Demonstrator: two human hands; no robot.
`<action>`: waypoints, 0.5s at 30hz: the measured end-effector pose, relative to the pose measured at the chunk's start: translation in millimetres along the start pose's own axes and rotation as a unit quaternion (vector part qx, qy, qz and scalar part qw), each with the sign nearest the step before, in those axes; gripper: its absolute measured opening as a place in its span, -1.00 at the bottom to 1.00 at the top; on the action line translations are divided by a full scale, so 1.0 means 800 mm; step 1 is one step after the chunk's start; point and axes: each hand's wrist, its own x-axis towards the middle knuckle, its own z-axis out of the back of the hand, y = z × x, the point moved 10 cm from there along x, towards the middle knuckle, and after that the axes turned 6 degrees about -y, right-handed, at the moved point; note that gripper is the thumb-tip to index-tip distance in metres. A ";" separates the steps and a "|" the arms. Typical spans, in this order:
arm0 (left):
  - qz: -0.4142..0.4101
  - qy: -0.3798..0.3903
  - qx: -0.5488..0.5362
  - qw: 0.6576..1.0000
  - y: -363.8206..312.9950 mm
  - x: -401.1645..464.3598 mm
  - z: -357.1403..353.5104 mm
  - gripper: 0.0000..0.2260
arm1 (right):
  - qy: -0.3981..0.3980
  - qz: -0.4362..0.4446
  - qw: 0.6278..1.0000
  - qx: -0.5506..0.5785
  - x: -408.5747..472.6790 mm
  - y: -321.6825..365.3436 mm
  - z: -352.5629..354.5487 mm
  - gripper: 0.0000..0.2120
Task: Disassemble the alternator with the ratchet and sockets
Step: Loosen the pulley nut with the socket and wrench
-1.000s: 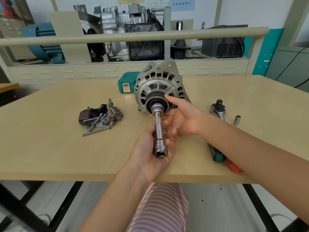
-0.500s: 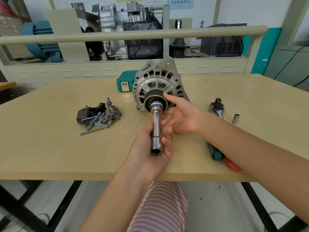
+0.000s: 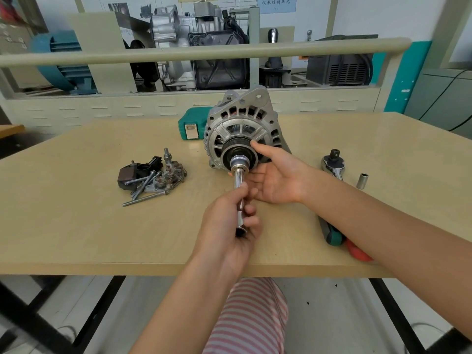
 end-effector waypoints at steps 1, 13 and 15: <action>0.007 -0.001 -0.003 1.000 0.000 -0.001 0.001 -0.89 | 0.002 -0.003 1.000 0.006 -0.001 -0.001 -0.001 -0.52; 0.098 0.033 -0.050 0.993 0.014 -0.002 -0.008 -0.80 | 0.006 -0.004 1.000 -0.001 0.000 -0.001 -0.001 -0.53; 0.084 0.027 -0.052 0.995 0.012 -0.001 -0.008 -0.84 | 0.005 -0.003 1.000 -0.002 -0.001 0.000 -0.002 -0.53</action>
